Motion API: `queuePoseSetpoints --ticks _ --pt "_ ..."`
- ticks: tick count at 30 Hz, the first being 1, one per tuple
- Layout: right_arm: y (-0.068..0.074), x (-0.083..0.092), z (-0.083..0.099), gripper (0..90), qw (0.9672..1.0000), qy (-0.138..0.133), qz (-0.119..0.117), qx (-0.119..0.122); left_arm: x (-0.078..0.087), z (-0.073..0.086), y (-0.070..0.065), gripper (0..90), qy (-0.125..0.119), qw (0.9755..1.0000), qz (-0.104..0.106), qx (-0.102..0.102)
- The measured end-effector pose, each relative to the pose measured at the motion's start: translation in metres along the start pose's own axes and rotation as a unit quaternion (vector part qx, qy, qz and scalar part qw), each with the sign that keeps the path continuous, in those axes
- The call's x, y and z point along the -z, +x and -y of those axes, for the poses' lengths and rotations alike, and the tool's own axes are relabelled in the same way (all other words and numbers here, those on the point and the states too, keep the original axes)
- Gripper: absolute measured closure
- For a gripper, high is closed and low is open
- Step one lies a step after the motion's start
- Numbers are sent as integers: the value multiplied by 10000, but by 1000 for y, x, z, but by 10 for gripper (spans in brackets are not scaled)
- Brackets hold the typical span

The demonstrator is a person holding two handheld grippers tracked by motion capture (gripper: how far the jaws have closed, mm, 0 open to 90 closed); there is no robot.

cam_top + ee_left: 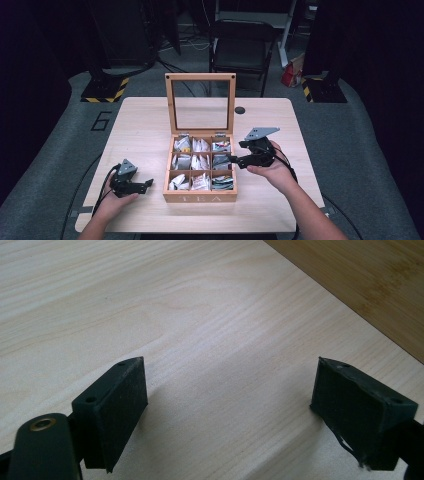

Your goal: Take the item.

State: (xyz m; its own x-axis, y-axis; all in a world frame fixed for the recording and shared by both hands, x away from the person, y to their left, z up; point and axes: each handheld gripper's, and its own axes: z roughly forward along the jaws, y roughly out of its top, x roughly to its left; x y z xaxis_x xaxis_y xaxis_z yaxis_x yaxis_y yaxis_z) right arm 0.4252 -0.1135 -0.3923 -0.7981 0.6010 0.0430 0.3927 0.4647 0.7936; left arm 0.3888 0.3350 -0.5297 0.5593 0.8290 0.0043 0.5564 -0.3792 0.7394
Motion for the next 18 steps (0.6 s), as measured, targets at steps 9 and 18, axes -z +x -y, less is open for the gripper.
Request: queuePoseSetpoints --ticks 9,18 --pt "6 -10 -12 286 9999 -41 -74 80 -1 0 0 142 -39 10000 -20 15" --pt "9 -25 -21 289 9997 -65 -105 228 -1 0 0 142 -32 10000 -8 25"
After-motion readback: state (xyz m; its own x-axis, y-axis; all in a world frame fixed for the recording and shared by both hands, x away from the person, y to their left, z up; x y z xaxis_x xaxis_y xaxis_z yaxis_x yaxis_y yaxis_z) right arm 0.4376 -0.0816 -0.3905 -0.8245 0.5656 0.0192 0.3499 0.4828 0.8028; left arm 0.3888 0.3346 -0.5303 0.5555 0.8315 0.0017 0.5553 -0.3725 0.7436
